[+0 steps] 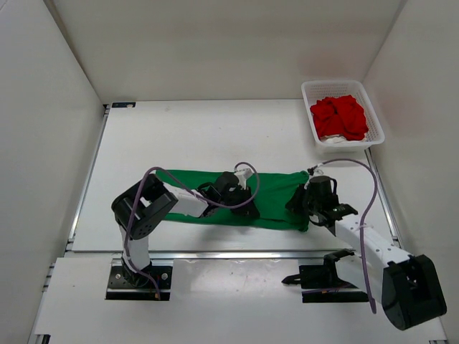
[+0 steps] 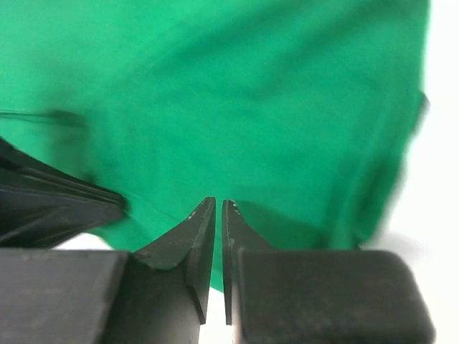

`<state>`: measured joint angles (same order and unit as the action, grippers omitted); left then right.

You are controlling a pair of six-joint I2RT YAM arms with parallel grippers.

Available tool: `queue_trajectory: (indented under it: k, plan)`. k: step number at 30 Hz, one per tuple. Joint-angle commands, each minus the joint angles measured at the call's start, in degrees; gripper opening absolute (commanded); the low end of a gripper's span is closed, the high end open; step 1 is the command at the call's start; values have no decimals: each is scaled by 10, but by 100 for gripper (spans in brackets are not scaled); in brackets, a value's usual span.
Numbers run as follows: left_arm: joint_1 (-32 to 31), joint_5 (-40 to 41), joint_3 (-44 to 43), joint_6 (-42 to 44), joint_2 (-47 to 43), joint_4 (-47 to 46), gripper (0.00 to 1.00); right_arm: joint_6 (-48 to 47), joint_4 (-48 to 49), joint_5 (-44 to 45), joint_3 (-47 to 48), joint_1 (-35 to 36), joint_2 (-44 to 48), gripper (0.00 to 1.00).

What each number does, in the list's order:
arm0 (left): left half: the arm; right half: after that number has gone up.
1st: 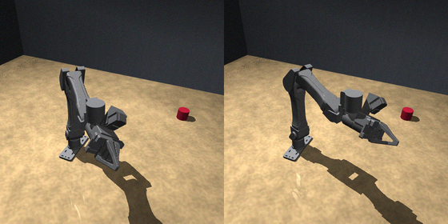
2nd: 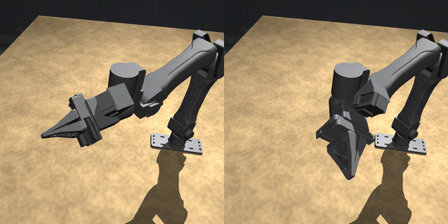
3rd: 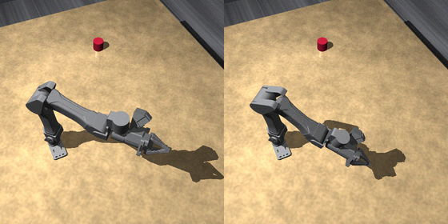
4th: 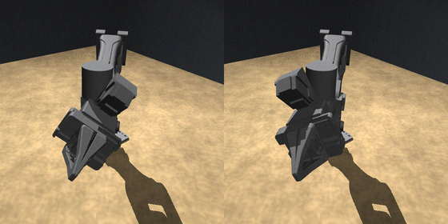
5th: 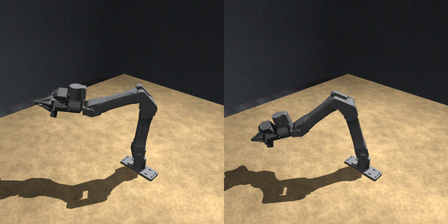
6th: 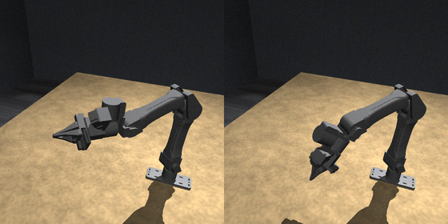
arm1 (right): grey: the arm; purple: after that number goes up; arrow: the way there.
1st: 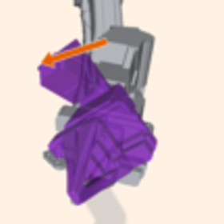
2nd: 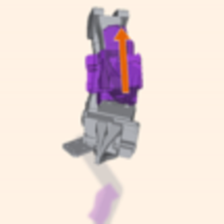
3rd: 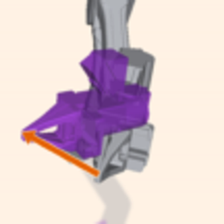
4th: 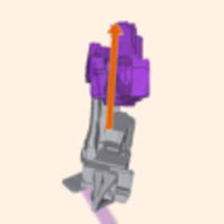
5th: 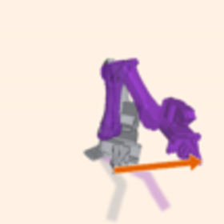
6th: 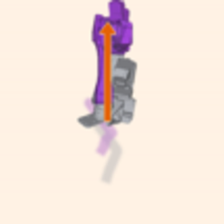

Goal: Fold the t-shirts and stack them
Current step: Rotate the tshirt 90 degrees

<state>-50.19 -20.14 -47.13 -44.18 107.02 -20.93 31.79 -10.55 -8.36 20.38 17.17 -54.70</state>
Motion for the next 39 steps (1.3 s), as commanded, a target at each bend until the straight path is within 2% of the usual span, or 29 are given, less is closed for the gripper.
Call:
queue_trajectory:
  k: [1, 6, 9, 12, 14, 16, 19, 20, 21, 22, 23, 25, 26, 27, 28, 30, 32, 34, 37, 39]
  plan:
    - [17, -19, 11, 8, -75, -9, 17, -11, 53, 7, 61, 18, -57, 8]
    - [33, -19, 20, 22, -153, 24, 20, -12, 118, 10, 104, 21, -189, 3]
    - [70, -35, 63, 24, -202, 33, 21, -9, 148, -2, 126, 14, -267, 1]
    - [146, -42, 131, 20, -261, 26, 21, -17, 145, -16, 198, 12, -343, 0]
    - [188, -58, 153, 30, -307, 32, 22, -20, 149, -59, 257, 1, -426, 0]
    - [260, -61, 158, 48, -335, 81, 23, -35, 87, -74, 404, -5, -507, 0]
    - [332, -76, 161, 59, -381, 122, 23, -40, 26, -118, 569, -8, -652, 0]
    - [343, -69, 164, 63, -403, 140, 23, -43, -7, -124, 700, -6, -703, 0]
    - [346, -57, 166, 69, -421, 146, 23, -45, -24, -134, 749, -2, -761, 0]
    - [346, -47, 171, 74, -429, 163, 23, -51, -71, -142, 859, 2, -814, 0]
    - [348, -33, 173, 80, -443, 180, 25, -56, -102, -143, 921, 5, -840, 0]
    - [349, -31, 184, 82, -453, 190, 24, -69, -224, -148, 1205, 12, -958, 0]
    - [353, -39, 186, 82, -450, 193, 24, -69, -253, -147, 1284, 15, -991, 1]
    - [352, -45, 193, 82, -456, 198, 24, -56, -274, -169, 1413, 12, -1027, 1]
    - [356, -52, 197, 87, -455, 202, 26, -33, -220, -207, 1313, 3, -964, 3]
    - [359, -53, 200, 89, -460, 209, 26, -37, -199, -199, 1226, 1, -877, 2]
    - [360, -52, 209, 87, -475, 209, 25, -96, -208, -151, 1170, 18, -805, 6]
    - [360, -46, 214, 86, -494, 209, 27, -119, -210, -118, 1137, 29, -713, 12]
    - [366, -51, 213, 87, -511, 228, 27, -124, -192, -113, 1034, 39, -604, 20]
    - [362, -47, 213, 87, -520, 230, 27, -116, -138, -96, 869, 62, -506, 20]
